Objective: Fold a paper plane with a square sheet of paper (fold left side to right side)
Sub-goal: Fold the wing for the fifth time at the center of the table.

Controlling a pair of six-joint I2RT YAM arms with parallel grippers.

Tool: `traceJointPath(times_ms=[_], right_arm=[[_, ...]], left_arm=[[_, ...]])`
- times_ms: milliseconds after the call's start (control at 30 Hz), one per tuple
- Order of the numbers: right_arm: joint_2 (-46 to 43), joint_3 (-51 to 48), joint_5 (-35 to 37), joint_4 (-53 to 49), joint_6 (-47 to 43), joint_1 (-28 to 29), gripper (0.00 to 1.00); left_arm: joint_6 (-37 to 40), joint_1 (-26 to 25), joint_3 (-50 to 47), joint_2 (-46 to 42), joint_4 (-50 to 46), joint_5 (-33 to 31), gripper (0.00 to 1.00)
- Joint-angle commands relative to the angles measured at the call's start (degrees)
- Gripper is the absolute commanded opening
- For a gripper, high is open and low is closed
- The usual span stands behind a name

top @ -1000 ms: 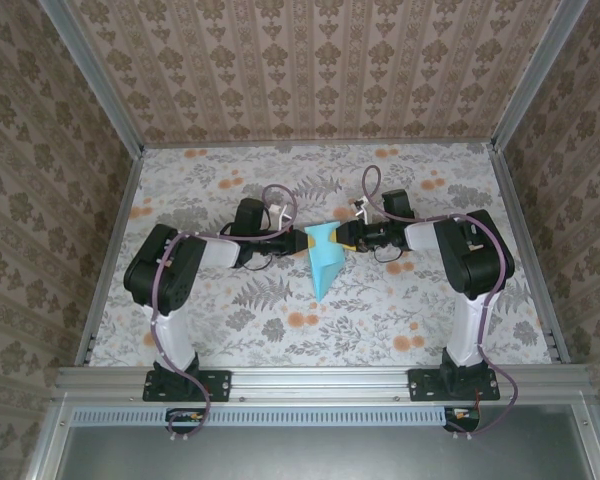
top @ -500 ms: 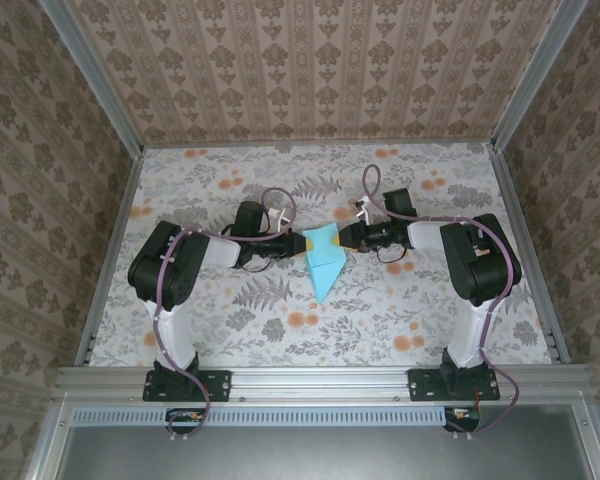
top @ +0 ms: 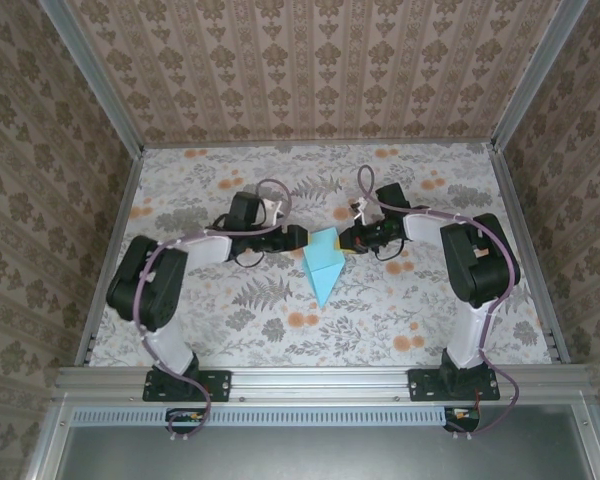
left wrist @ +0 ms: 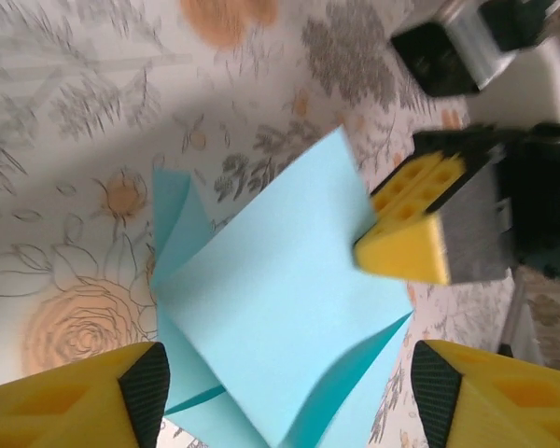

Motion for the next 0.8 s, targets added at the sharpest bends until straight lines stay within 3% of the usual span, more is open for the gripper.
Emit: traceJointPath(times_ms=[0, 200, 433, 767], right_arm=[[-2.49, 1.96, 5.63, -6.4, 4.86, 1.36, 0.0], [-1.88, 5.33, 10.44, -10.3, 11.71, 3.34, 0.0], [-0.72, 6.81, 14.47, -8.5, 19.12, 4.38, 0.0], [1.28, 9.57, 15.48, -9.77, 20.5, 5.3, 0.0]], left_arm=[[8.13, -0.93, 2.71, -7.78, -12.93, -10.67, 0.74], [13.19, -13.09, 5.6, -15.18, -28.64, -24.87, 0.76], [7.83, -27.26, 7.34, -10.49, -32.68, -33.17, 0.77], [5.49, -32.05, 16.67, 3.54, -39.1, -40.55, 0.76]])
